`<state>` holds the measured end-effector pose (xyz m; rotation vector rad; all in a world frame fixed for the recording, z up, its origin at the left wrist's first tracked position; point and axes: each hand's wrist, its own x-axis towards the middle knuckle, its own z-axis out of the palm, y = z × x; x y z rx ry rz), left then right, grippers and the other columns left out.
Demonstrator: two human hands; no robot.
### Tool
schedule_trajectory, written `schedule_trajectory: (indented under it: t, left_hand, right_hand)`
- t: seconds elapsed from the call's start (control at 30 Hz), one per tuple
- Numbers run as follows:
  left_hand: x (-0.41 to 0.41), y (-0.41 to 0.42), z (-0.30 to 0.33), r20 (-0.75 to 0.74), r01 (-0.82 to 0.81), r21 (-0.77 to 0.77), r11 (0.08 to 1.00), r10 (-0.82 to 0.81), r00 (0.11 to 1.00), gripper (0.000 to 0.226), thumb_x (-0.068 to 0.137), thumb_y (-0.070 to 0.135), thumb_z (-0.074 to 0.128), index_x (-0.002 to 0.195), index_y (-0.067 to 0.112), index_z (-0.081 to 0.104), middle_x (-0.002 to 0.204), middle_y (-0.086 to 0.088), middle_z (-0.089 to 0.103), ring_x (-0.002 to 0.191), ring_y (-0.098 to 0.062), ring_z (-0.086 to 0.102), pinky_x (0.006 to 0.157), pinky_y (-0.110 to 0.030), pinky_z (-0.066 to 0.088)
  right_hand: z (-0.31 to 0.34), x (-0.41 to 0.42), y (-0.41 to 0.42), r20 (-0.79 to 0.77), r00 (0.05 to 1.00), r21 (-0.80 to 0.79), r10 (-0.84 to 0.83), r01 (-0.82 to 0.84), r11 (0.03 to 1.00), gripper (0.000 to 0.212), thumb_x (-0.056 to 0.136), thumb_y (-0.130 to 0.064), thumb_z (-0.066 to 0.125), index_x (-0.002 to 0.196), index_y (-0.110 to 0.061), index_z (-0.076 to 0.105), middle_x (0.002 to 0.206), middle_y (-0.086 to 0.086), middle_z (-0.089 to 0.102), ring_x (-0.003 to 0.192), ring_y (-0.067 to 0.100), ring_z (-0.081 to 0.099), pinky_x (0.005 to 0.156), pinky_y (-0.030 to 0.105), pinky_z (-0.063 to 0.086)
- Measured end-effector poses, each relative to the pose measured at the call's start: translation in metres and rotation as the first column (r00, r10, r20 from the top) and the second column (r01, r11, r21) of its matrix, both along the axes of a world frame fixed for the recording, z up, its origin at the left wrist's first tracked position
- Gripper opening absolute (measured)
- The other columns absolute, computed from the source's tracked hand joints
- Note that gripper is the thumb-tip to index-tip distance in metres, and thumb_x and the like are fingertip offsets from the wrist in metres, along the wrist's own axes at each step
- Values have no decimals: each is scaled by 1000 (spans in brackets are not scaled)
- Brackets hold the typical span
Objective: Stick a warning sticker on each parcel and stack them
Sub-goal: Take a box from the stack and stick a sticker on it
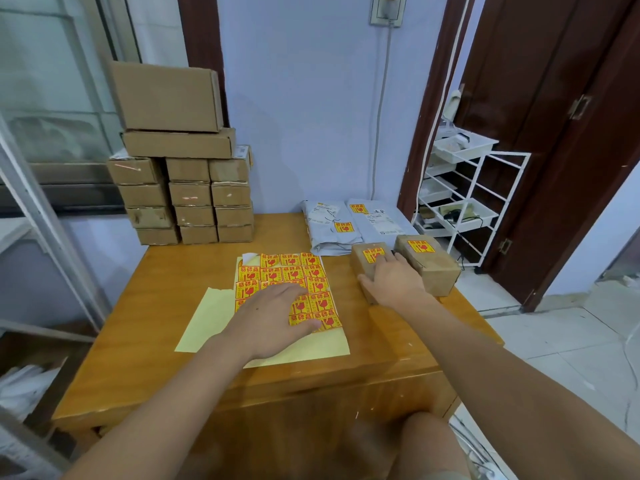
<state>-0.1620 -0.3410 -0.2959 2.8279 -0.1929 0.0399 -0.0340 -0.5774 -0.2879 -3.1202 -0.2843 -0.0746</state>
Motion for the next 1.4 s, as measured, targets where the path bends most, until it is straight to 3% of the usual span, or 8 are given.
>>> schedule_trajectory:
  t: [0.17,0.27,0.47,0.63,0.83,1.03,1.27,1.4]
  left_hand:
    - [-5,22,11,42,-30,1,1000,30,999,77,92,76,49,155,34,38,163,10,35,149,-14,32,120,-38,28]
    - [-6,49,25,86,-86,-8,996,87,993,72,93,74,49,153,33,42,160,10,39,146,-15,37,118,-40,34]
    - [-7,107,50,203,-216,-8,976,213,956,62,95,70,51,146,35,49,151,15,49,138,-10,45,112,-36,41]
    - [9,167,88,317,-287,-17,958,277,907,62,94,68,52,146,34,50,150,13,50,135,-10,48,112,-37,44]
    - [61,246,158,442,-367,-189,911,413,797,75,93,70,52,153,27,41,156,4,44,140,-19,45,113,-45,41]
    - [133,304,197,401,-358,-458,814,548,734,88,89,77,51,161,37,20,168,1,26,152,-26,29,120,-55,30]
    - [189,322,211,356,-223,-663,714,564,745,88,92,78,44,161,48,-2,171,4,18,154,-29,26,122,-55,26]
    - [206,324,210,308,-149,-706,693,490,816,77,97,73,42,161,45,10,162,7,39,146,-22,41,119,-47,33]
  right_hand:
    - [18,-6,13,92,988,-77,127,-120,990,72,104,-58,32,156,-8,30,165,17,22,153,30,19,124,42,20]
    - [46,-7,43,152,962,26,225,-231,973,68,104,-56,37,156,-13,32,167,9,21,153,28,20,122,41,24]
    - [100,11,131,276,896,170,347,-401,900,57,100,-46,49,147,-15,47,151,5,46,135,28,42,108,42,42]
    - [164,40,202,335,854,284,397,-493,822,58,100,-47,52,149,-15,43,150,10,44,133,30,44,103,40,41]
    - [217,83,277,342,844,451,414,-534,716,72,96,-54,55,156,-23,31,154,10,36,134,29,46,103,39,41]
    - [237,130,333,346,849,532,399,-528,662,89,91,-66,56,161,-31,13,161,11,23,140,30,42,113,41,38]
    - [229,166,367,363,874,698,322,-484,527,108,81,-79,58,160,-35,0,163,10,24,142,29,41,114,44,35]
    - [214,176,374,380,879,759,288,-474,446,99,85,-71,61,159,-29,10,153,10,42,136,28,46,110,43,40]
